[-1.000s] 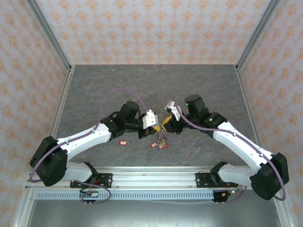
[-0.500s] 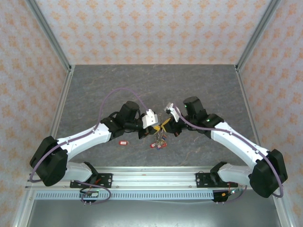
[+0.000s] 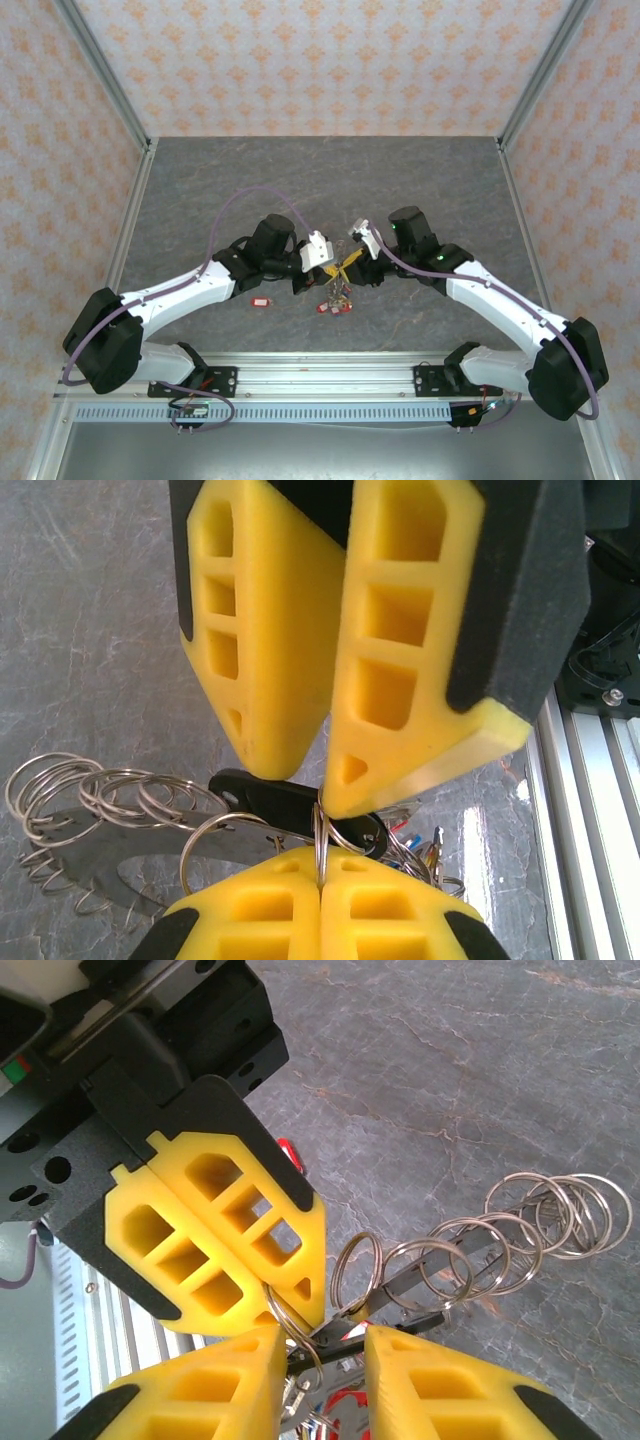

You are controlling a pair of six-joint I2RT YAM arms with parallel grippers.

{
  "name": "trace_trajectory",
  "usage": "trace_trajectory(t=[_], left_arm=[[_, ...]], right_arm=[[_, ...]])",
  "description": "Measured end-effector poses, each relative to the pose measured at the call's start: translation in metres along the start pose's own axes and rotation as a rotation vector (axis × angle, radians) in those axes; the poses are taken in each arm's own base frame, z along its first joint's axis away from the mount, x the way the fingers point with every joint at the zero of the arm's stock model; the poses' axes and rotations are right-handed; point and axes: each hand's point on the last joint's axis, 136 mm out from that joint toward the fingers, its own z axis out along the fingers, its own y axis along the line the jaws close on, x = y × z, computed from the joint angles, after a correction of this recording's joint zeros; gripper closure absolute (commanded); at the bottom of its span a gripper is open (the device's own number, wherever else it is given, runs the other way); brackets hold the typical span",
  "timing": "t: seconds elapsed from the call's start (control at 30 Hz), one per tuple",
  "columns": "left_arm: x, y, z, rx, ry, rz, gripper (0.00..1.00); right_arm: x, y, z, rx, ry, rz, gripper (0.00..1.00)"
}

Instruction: Put the keys on the keyring

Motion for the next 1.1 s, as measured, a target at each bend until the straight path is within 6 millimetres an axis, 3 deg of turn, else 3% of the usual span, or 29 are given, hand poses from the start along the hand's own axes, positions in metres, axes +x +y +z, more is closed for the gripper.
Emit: trace_trajectory(t=[0.17,0.43,0.8,1.1], left_arm=[[-0.002,0.0,0.0,0.0,-0.01,-0.005,1.0],[0.001,0.0,0.001,-0.003,-0.006,-0.024,1.0],[-0.001,0.001,0.001,-0.009,-0.022,-0.017,1.0],[0.005,0.007,0.003,-0.047,-0.024,-0.031,1.0]], right_arm=[[0.001,0.003,0.001,-0.02,-0.002,0.006,0.79],[0.006,0.0,0.003,-0.014,0.001,0.011,0.99],[0.006,-0.003,-0.001,0.026,-0.017,0.009,1.0],[0.007,-0.011,0.007,0.012,-0.044,0.143,1.0]])
